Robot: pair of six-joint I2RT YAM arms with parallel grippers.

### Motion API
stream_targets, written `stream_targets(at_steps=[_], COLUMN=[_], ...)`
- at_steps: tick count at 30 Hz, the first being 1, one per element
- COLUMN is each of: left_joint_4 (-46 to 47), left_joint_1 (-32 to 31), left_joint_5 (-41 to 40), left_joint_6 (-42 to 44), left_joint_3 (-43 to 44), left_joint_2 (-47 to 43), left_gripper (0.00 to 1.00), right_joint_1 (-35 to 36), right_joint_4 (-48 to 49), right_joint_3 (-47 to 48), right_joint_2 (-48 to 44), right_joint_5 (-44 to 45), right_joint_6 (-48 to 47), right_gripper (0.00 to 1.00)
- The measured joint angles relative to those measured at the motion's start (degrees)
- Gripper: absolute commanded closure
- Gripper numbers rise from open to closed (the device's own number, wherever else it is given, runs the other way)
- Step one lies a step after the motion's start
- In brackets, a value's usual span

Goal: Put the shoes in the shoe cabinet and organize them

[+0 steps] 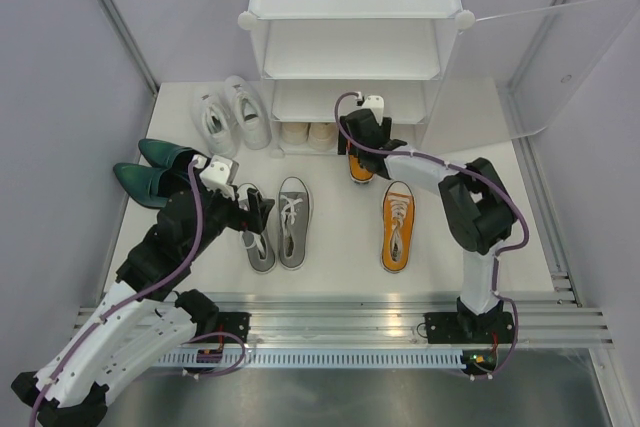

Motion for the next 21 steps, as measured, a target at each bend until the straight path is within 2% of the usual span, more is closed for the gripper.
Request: stream_targets(at_steps=[13,21], left_joint_4=[0.0,0.0], left_joint_1=[0.0,0.0], left_joint_5=[1.0,1.0], left_joint_6=[0.0,0.0], left_joint_3=[0.0,0.0], left_joint_2=[0.1,0.2], left_gripper=[0.0,0.0], right_joint_1=[0.3,1.6], right_joint_4=[1.9,3.6], right_joint_3=[-15.3,-19.8], right_joint_2=[-13.4,-16.9], right_joint_5=[-5.8,-9.5], right_joint_6=[0.3,1.9], right_gripper=[0.12,0.12])
